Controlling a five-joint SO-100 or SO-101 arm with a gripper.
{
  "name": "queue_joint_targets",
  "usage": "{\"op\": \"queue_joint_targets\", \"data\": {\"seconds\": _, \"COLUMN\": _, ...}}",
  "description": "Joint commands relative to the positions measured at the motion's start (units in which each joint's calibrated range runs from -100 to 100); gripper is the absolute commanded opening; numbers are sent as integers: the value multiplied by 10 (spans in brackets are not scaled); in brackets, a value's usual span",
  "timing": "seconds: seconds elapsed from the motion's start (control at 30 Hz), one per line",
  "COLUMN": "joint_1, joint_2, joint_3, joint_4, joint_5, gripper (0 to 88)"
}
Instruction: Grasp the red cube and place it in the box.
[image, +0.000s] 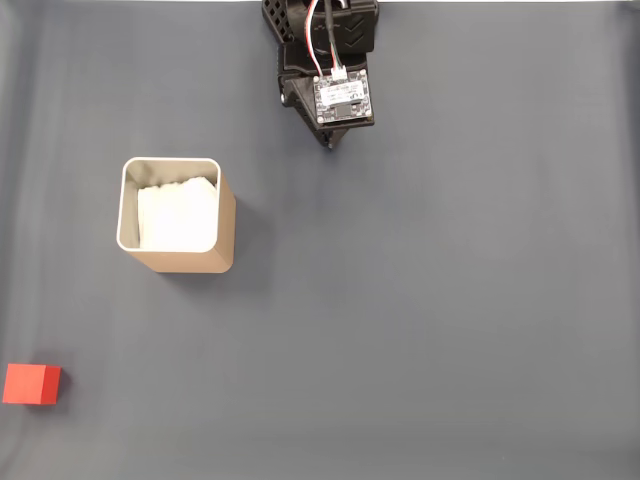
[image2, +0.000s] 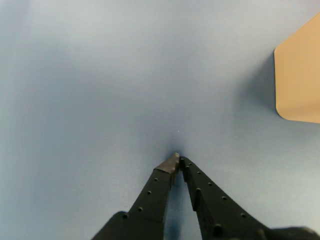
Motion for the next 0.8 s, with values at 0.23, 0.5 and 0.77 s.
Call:
{"op": "queue_joint_targets", "data": {"seconds": 0.23, "joint_1": 20, "joint_2": 0, "joint_3": 6, "joint_4": -3, "joint_5": -28, "gripper": 1}}
{"op": "queue_joint_targets", "data": {"seconds": 0.5, "joint_1": 20, "joint_2": 0, "joint_3": 6, "joint_4": 1, "joint_5": -16, "gripper": 1}}
{"op": "queue_joint_targets", "data": {"seconds": 0.77, "joint_1": 25, "joint_2": 1, "joint_3": 5, "joint_4": -30, "joint_5": -17, "gripper": 1}}
